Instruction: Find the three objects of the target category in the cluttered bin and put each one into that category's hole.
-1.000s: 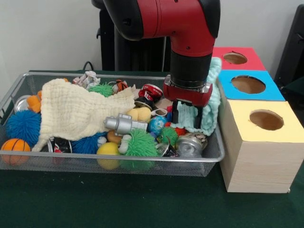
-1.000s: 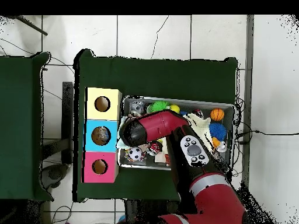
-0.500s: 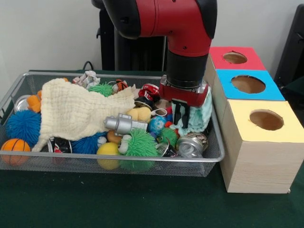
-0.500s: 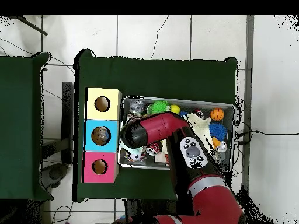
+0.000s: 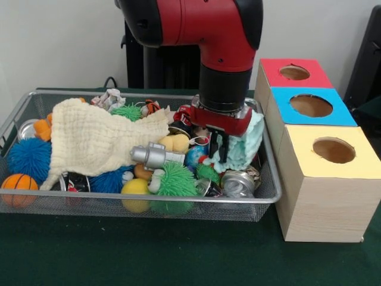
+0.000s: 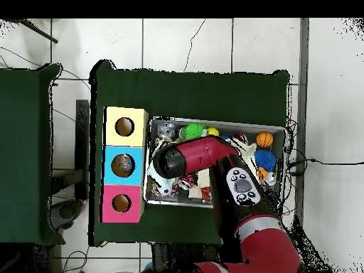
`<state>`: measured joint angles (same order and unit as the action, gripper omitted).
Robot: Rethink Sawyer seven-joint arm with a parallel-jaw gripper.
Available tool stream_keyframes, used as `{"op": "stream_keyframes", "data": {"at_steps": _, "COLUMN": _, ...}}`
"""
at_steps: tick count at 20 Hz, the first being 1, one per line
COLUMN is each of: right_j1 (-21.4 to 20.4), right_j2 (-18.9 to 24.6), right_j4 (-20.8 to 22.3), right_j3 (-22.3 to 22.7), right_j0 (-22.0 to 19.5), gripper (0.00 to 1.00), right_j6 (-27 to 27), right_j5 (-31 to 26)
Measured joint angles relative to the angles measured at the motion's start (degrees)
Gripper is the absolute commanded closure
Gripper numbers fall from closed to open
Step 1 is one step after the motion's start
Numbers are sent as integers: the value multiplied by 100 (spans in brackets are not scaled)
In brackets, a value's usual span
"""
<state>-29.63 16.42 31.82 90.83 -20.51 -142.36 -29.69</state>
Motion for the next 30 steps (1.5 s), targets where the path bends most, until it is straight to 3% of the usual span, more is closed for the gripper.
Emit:
{"op": "stream_keyframes", "data": {"at_steps": 16, "right_j1": 110, "right_j2": 155, "right_j4": -52, "right_j3": -188, "right_j0": -1192, "gripper": 100, "right_j6": 0, "right_j5": -1}}
{"op": "stream_keyframes", "data": {"at_steps": 20, "right_j1": 225, "right_j2": 254, "right_j4": 67, "right_j3": -189, "right_j0": -1494, "gripper": 100, "right_j6": 0, "right_j5": 22}}
{"op": "stream_keyframes", "data": {"at_steps": 25, "right_j1": 236, "right_j2": 327, "right_j4": 337, "right_j3": -172, "right_j0": -1559, "gripper": 100, "right_j6": 0, "right_j5": 254}}
{"op": "stream_keyframes", "data": {"at_steps": 26, "right_j1": 236, "right_j2": 344, "right_j4": 402, "right_j3": -167, "right_j0": -1566, "gripper": 0, "right_j6": 0, "right_j5": 317}}
{"op": "stream_keyframes", "data": {"at_steps": 30, "right_j1": 214, "right_j2": 344, "right_j4": 568, "right_j3": -139, "right_j0": -1525, "gripper": 0, "right_j6": 0, "right_j5": 507}}
